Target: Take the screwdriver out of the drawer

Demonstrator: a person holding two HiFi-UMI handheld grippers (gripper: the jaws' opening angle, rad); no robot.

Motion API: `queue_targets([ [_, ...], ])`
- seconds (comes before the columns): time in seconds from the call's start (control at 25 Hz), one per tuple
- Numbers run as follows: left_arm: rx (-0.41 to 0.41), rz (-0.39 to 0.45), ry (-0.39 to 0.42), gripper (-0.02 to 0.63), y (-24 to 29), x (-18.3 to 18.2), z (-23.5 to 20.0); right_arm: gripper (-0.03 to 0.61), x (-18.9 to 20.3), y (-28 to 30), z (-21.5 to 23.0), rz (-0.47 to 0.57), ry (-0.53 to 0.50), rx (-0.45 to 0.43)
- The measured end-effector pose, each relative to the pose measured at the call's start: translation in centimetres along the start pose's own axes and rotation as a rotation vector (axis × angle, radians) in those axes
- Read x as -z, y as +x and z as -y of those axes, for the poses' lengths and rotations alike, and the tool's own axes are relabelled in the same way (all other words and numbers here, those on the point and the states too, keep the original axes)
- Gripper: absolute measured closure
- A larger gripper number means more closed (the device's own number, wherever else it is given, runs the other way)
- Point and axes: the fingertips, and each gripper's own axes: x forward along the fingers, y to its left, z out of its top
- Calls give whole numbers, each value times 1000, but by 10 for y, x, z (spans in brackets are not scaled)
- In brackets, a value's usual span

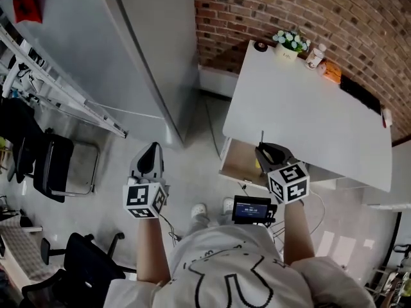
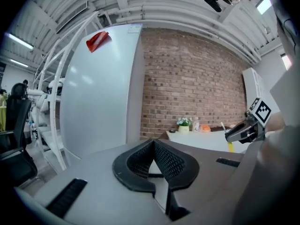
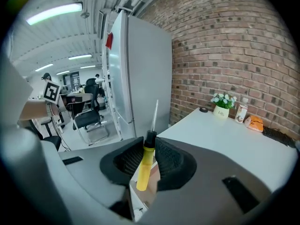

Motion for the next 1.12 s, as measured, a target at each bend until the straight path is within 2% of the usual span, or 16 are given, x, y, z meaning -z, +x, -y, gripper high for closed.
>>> queue_targets([
  [0.2, 22, 35, 60, 601, 7, -22, 7, 499, -16, -15, 8, 61, -10, 42],
  [0.68, 57, 190, 120, 601, 16, -86, 22, 499, -90, -56, 8, 303, -95, 108],
  [0.92, 71, 250, 130, 601, 13, -110, 34, 499, -98, -73, 15, 366, -99, 171],
  [1.12, 72, 259, 111, 601, 11, -111, 37, 499, -101, -89, 26, 392, -96, 228],
])
